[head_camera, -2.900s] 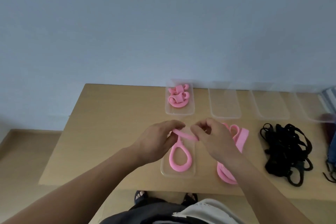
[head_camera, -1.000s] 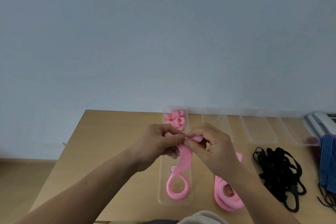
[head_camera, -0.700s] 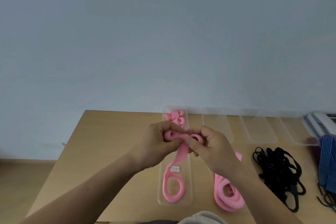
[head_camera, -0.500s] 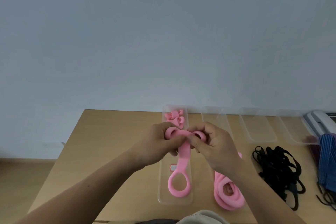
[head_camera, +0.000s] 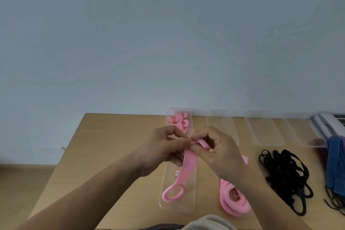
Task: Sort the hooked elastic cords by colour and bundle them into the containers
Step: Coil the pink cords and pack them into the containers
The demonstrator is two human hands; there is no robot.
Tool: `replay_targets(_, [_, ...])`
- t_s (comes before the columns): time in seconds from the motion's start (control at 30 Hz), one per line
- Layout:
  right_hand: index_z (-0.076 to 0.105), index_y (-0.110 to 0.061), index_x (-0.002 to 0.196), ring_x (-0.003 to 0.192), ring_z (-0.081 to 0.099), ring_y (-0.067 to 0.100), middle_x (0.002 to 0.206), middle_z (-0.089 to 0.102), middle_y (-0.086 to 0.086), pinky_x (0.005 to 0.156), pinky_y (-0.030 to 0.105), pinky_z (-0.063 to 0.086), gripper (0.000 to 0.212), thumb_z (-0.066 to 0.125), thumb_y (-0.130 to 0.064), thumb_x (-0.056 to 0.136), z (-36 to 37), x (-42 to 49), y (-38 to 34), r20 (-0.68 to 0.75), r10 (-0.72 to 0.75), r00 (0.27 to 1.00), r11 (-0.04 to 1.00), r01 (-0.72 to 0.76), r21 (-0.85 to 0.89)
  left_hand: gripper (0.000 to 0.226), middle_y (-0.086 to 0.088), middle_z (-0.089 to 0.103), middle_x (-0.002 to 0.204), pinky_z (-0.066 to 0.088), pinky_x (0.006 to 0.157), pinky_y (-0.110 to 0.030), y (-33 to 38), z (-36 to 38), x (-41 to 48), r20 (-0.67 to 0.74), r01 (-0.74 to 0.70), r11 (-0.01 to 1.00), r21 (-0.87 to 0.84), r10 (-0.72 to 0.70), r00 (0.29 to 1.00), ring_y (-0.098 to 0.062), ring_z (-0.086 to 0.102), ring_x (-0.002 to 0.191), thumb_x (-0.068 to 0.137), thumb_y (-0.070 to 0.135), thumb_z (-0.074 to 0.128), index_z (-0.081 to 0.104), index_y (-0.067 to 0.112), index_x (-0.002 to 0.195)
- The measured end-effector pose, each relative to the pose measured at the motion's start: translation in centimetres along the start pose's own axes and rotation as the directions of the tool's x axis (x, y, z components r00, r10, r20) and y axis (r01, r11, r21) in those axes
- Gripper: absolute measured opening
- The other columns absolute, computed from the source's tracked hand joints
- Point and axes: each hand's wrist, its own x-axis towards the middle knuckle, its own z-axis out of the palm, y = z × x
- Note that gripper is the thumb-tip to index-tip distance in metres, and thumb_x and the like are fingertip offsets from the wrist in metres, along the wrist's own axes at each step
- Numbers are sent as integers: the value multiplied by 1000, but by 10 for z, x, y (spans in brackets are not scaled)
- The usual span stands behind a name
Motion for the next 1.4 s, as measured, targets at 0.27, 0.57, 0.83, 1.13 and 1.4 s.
replay_targets(0.27, [69, -23, 98, 81, 67, 19, 92, 71, 2, 71, 26, 54, 23, 71, -15, 77, -6, 2, -4, 148, 127, 981, 934, -168, 316, 29, -17, 68, 80, 50, 57, -31, 3, 4, -2, 23, -122, 990, -65, 123, 992, -25, 62, 62, 75, 14, 76, 61, 1, 97])
replay_targets(0.57, [71, -10, 95, 60, 63, 7, 71, 71, -3, 57, 17, 50, 12, 69, -3, 85, -6, 8, -11, 76, 182, 980, 910, -197, 366, 22, -22, 67, 88, 51, 62, -29, 4, 2, -2, -20, -247, 966, 74, 249, 968, -22, 62, 67, 82, -2, 72, 62, 5, 101])
replay_targets(0.83, [70, -33, 96, 80, 66, 21, 86, 71, -3, 77, 34, 57, 24, 72, -22, 74, -2, 3, -5, -11, 127, 992, 958, -120, 259, 29, -6, 72, 78, 52, 65, -29, 6, 0, -2, -2, -98, 991, 85, 99, 995, -17, 63, 68, 69, 11, 73, 62, 2, 95])
replay_targets(1.13, [66, -32, 93, 75, 51, 25, 82, 62, -5, 69, 34, 49, 23, 73, -19, 76, -4, 1, -3, 16, 34, 999, 991, -36, 129, 34, -18, 69, 82, 54, 64, -33, 7, 2, -4, 30, -44, 992, -118, 48, 998, -29, 64, 72, 75, 18, 74, 56, 2, 99])
replay_targets(1.4, [67, -28, 97, 89, 64, 28, 93, 67, -5, 77, 41, 57, 29, 76, -18, 71, -5, -1, -1, 87, 107, 990, 941, -129, 313, 30, -14, 67, 87, 55, 71, -37, 0, 2, -3, -30, -139, 985, -104, 136, 990, -30, 66, 80, 70, 8, 78, 61, 3, 93])
